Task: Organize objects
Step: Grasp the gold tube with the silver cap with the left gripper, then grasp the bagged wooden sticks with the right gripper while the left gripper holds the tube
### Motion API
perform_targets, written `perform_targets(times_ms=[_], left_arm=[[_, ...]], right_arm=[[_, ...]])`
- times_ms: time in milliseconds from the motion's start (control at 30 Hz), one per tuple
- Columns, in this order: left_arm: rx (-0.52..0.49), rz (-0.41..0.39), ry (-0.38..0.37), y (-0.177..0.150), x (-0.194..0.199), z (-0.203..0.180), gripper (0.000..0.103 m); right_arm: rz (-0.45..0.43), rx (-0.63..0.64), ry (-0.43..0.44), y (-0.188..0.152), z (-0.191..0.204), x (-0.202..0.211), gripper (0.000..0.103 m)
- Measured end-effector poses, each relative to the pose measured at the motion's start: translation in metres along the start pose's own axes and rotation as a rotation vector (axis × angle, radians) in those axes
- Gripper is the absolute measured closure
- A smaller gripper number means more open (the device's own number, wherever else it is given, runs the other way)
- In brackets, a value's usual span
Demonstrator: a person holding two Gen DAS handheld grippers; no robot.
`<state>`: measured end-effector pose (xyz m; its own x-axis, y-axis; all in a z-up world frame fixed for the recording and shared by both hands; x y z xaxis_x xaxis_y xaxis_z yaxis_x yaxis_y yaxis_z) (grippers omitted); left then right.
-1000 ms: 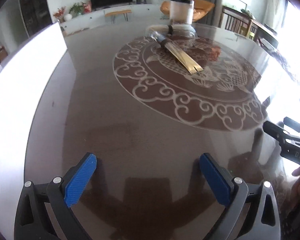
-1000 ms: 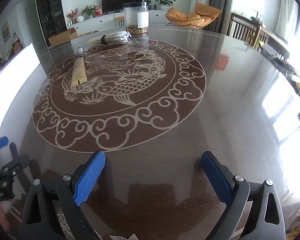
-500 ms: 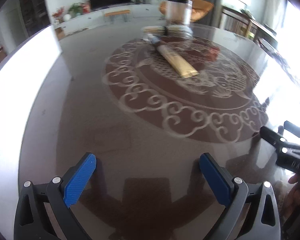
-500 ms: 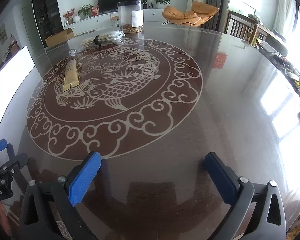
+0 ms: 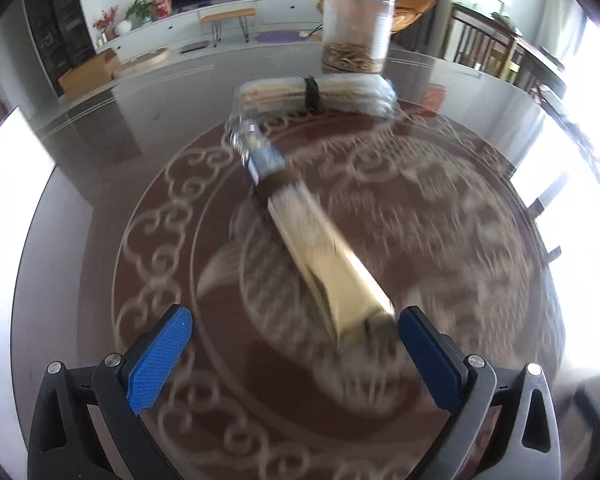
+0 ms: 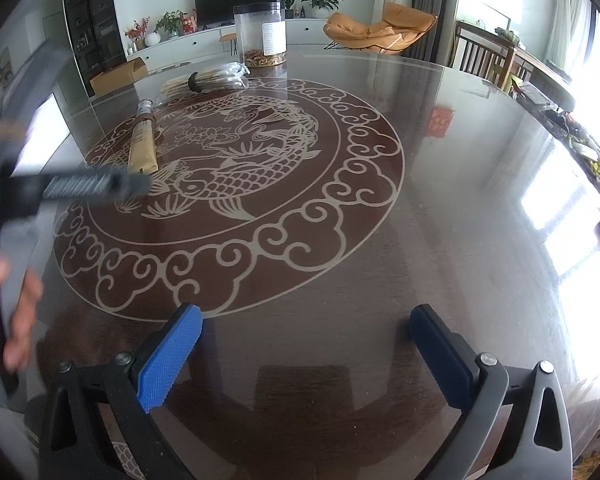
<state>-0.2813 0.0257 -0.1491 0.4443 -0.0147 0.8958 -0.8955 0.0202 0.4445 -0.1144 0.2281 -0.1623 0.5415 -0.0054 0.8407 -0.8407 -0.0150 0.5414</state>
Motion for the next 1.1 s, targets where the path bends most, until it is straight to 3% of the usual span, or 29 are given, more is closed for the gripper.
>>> perform_targets(times_ms=[233, 267, 300, 367, 400, 500, 800, 967, 1100], left_arm=[[0.037, -0.012, 0.020, 0.045, -0.024, 0.013, 0.000], [0.047, -0.024, 0.029, 0.049, -0.025, 0.020, 0.004], [0.050, -0.046, 0.033, 0.053, -0.023, 0.025, 0.013], [0.035, -0.100, 0.036, 0.058, -0.015, 0.035, 0.064], [0.034, -0.102, 0.030, 0.057, -0.014, 0.040, 0.073], [0.020, -0.117, 0.015, 0.047, -0.008, 0.058, 0.075], [-0.003, -0.148, 0.046, -0.038, 0.034, 0.122, 0.073], [0.024, -0.167, 0.014, -0.052, 0.040, 0.138, 0.072], [0.016, -0.174, 0.051, -0.056, 0.041, 0.134, 0.069]], right_arm=[[-0.002, -0.002, 0.004, 0.000, 0.000, 0.000, 0.000], [-0.003, -0.002, 0.006, 0.000, 0.000, 0.000, 0.000], [-0.004, -0.003, 0.007, 0.000, 0.000, 0.001, 0.000], [-0.005, -0.004, 0.010, 0.001, 0.001, 0.001, 0.000], [-0.005, -0.005, 0.011, 0.001, 0.001, 0.001, 0.000], [-0.006, -0.004, 0.011, 0.002, 0.001, 0.001, 0.000], [-0.002, 0.001, 0.003, 0.001, 0.002, -0.001, 0.000], [-0.002, 0.002, 0.003, 0.001, 0.003, -0.001, 0.000], [-0.001, 0.003, 0.004, 0.001, 0.004, -0.001, 0.000]])
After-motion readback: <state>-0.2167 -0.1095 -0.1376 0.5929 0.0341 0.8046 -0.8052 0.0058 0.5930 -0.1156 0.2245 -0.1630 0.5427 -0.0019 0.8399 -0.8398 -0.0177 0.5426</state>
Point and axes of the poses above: each gripper's, at about its wrist camera, not at the fingertips, and x roughly against the way its jaws point, z to its left, y to its top, the point moved 10 cm from there along -x, roughly the way its jaws point, and after that the axes turned 2 degrees about z, right-handed, at the moved point
